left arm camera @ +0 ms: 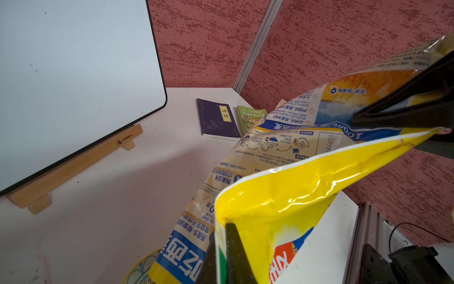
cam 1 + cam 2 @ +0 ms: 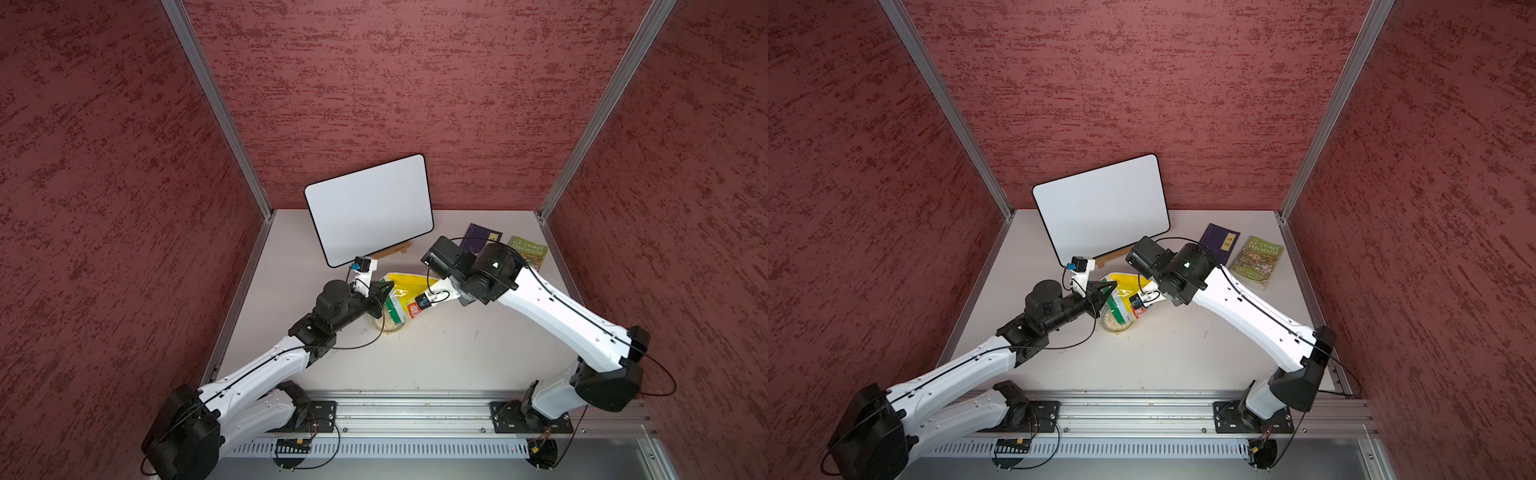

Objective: Pour the oats into the breakfast bowl
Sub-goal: Pour the oats into the bowl.

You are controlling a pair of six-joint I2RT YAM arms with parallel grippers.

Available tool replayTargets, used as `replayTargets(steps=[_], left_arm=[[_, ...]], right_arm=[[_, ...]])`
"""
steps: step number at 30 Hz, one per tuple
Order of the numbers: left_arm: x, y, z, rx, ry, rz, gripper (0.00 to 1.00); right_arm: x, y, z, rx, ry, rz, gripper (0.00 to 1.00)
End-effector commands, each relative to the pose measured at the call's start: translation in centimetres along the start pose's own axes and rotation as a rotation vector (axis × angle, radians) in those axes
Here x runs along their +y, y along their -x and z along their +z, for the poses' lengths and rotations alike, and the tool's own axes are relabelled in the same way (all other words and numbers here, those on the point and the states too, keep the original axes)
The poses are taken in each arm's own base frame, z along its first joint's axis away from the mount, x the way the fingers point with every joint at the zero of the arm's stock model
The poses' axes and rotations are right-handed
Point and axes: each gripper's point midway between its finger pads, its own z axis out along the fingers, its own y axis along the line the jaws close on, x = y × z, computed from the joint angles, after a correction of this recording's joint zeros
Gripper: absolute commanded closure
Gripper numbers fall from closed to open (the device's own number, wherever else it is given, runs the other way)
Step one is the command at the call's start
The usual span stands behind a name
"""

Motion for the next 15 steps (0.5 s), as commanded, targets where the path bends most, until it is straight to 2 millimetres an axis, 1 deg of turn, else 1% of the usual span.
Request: replayTargets(steps=[1, 4, 7, 9, 12, 15], left_arm=[[3.1, -2.5, -0.1, 0.065, 0.127, -0.032, 1.0], [2.5, -1.1, -0.2, 0.049, 0.12, -0.004, 1.0], [2.3, -0.2, -0.2, 0.031, 0.117, 0.016, 1.0], [2.4, -0.6, 0.0, 0.034, 0.117, 0.015, 1.0], [3.0, -2.1, 0.3, 0.061, 0.127, -0.008, 1.0], [3.3, -3.1, 0.3, 0.074, 0.127, -0.034, 1.0]], right_arm=[[-1.7, -4.4, -2.9, 0.095, -0.132, 0.109, 1.0], [-2.7, -5.2, -4.0, 0.112, -0.171, 0.113, 1.0], [-2.9, -5.4, -4.2, 0.116, -0.181, 0.114, 1.0], [-2.3, -5.0, -3.5, 0.112, -0.155, 0.11, 1.0], [-1.2, -4.2, -2.4, 0.1, -0.111, 0.103, 1.0], [-1.0, -4.2, -2.2, 0.101, -0.102, 0.105, 1.0]])
